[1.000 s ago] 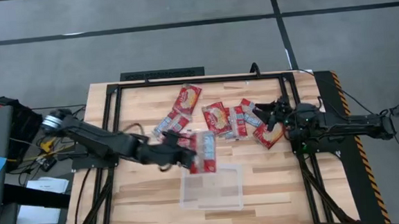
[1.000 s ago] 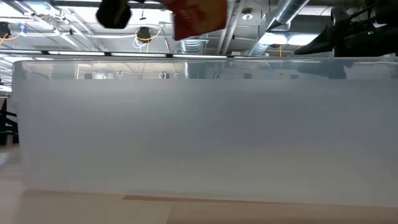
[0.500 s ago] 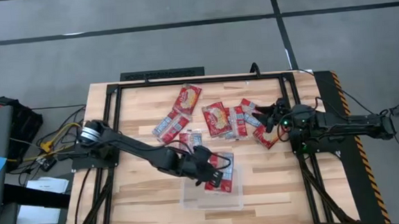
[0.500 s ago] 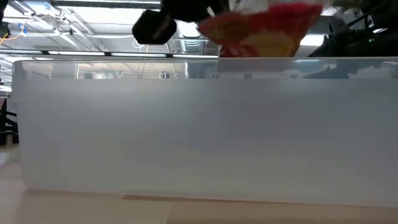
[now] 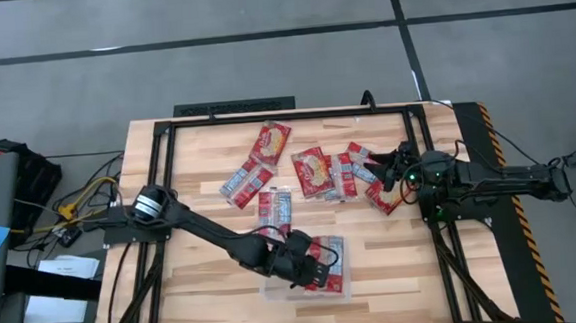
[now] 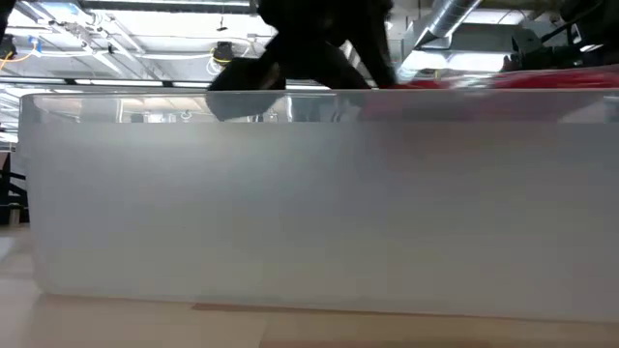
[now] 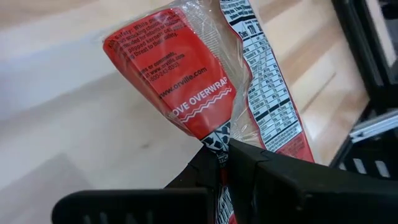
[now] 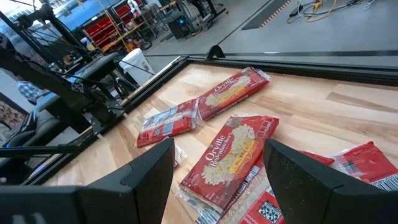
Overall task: Sort popcorn bags into baskets
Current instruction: Put the red popcorn bag into the white bin
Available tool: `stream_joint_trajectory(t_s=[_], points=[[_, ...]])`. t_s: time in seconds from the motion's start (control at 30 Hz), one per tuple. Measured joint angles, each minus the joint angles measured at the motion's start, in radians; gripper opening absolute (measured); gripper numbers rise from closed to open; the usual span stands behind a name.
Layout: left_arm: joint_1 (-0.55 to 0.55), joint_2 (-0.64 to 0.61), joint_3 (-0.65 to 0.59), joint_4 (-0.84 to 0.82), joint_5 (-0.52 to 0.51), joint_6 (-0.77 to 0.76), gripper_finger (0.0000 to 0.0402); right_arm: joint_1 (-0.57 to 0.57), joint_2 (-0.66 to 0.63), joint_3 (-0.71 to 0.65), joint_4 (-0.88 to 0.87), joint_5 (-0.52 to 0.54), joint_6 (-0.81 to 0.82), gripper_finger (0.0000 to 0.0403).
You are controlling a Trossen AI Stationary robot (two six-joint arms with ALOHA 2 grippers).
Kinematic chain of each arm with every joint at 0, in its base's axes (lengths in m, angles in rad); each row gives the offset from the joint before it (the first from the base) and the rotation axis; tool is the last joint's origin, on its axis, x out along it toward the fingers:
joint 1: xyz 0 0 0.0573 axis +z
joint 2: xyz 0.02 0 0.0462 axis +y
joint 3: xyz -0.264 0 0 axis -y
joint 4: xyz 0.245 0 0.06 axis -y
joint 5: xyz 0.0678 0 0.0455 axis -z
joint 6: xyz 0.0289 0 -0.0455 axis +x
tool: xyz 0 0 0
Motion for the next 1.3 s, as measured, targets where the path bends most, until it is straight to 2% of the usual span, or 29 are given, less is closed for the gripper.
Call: stream_joint_trajectory(t_s=[0.17,0.47,0.6,0.73,0.93,1.0,1.07,1.3], points=[[0.001,0.036,0.000,0.051,0.052,-0.001,0.0000,0.000,0.000,0.000,0.000,0.000,0.000,0.0270],[0.020,0.070,-0.001,0.069,0.035,-0.015,0.0014,0.005,0.000,0.000,-0.032,-0.001,0.002,0.0270],[0.027,0.070,-0.002,0.099,0.034,0.008,0.0048,0.014,0.000,0.000,-0.042,-0.002,0.002,0.0270],[0.033,0.070,-0.002,0.124,0.042,0.023,0.0102,0.019,0.000,0.000,-0.046,-0.001,0.001,0.0270],[0.054,0.066,-0.002,0.149,0.152,0.068,0.0168,0.019,0.000,0.000,-0.048,-0.001,0.000,0.0270],[0.063,0.047,-0.002,0.123,0.197,0.094,0.0173,0.019,0.000,0.000,-0.048,0.000,0.000,0.0270],[0.066,0.009,-0.001,0.060,0.199,0.103,0.0168,0.019,0.000,0.000,-0.048,0.000,0.000,0.0270],[0.064,-0.172,-0.001,-0.253,0.068,0.188,0.0133,0.019,0.000,0.000,-0.048,0.000,0.000,0.0270]])
